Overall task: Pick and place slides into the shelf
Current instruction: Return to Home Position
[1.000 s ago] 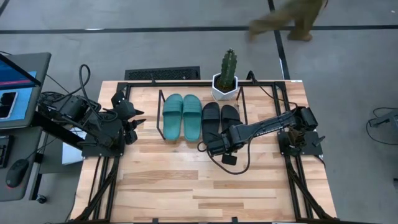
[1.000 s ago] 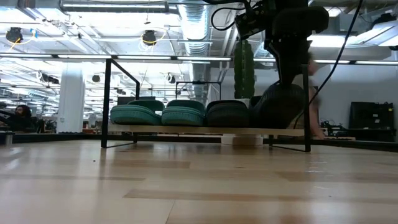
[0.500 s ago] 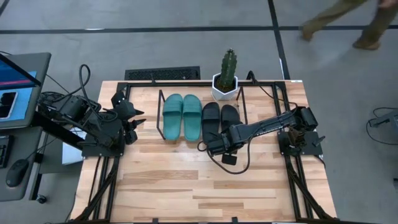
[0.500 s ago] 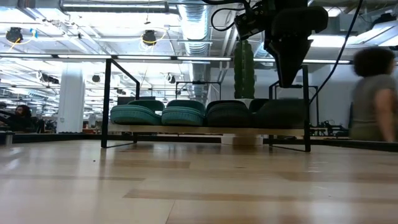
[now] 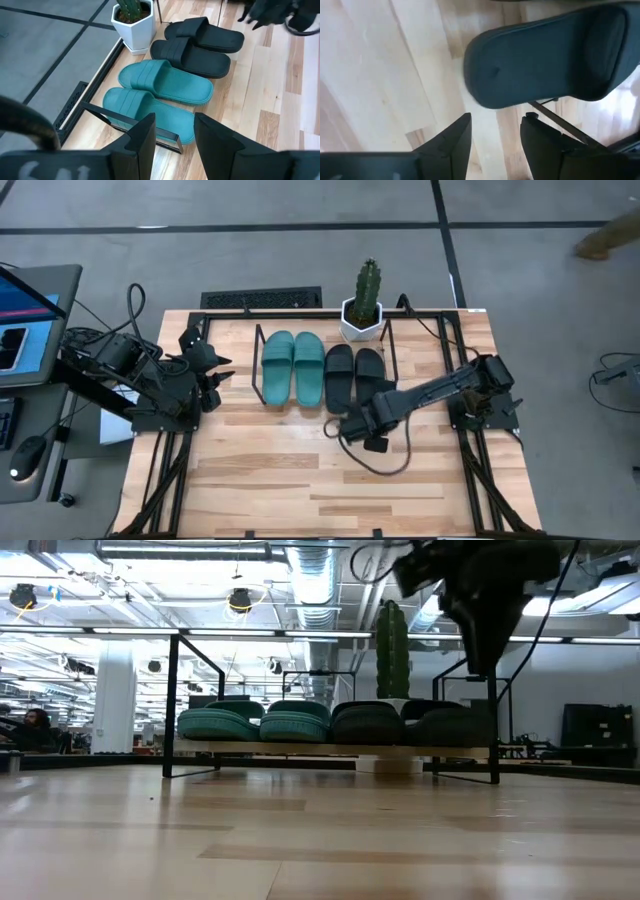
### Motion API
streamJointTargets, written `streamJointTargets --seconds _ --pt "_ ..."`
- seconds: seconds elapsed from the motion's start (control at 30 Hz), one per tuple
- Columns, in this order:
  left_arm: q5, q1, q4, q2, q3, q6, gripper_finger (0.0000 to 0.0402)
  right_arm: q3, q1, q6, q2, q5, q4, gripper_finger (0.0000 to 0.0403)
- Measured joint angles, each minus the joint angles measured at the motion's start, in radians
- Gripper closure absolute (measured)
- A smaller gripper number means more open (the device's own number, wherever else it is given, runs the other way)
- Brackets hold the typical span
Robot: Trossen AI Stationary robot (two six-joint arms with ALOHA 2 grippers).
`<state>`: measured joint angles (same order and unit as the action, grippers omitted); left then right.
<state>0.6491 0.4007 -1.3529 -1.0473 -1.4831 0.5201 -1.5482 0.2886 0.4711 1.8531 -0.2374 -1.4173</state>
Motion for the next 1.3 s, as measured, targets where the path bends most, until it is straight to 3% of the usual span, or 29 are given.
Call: streamJointTargets --seconds 0.2,0.43,0.57,0.67,0.8,0.97,1.13,1.3 --pt "0.023 0.008 0.01 0.012 0.0 -0.022 0.0278 0.0 0.105 0.091 -0.065 -0.156 -0.014 0.0263" --pt "0.182 0.118 0.101 0.149 0.0 -0.029 0.0278 0.0 0.22 0.252 -0.282 -0.506 0.056 0.0277" --pt "0.268 0.21 0.188 0.251 0.0 -0.079 0.0278 0.0 0.261 0.161 -0.438 -0.706 0.192 0.0285" --pt "0.284 0.276 0.238 0.306 -0.002 -0.145 0.0278 0.0 0.281 0.011 -0.544 -0.759 0.293 0.0291" --pt "0.283 0.346 0.358 0.359 0.084 -0.254 0.0278 0.071 0.294 -0.21 -0.689 -0.725 0.476 0.0307" --pt "0.28 0.399 0.655 0.463 0.332 -0.392 0.0278 0.332 0.26 -0.406 -0.931 -0.488 0.83 0.0343" --pt "0.232 0.425 1.02 0.59 0.601 -0.485 0.0278 0.662 0.202 -0.479 -1.178 -0.289 1.169 0.0377" --pt "0.198 0.426 1.328 0.711 0.826 -0.551 0.0278 0.904 0.182 -0.454 -1.383 -0.266 1.282 0.0398"
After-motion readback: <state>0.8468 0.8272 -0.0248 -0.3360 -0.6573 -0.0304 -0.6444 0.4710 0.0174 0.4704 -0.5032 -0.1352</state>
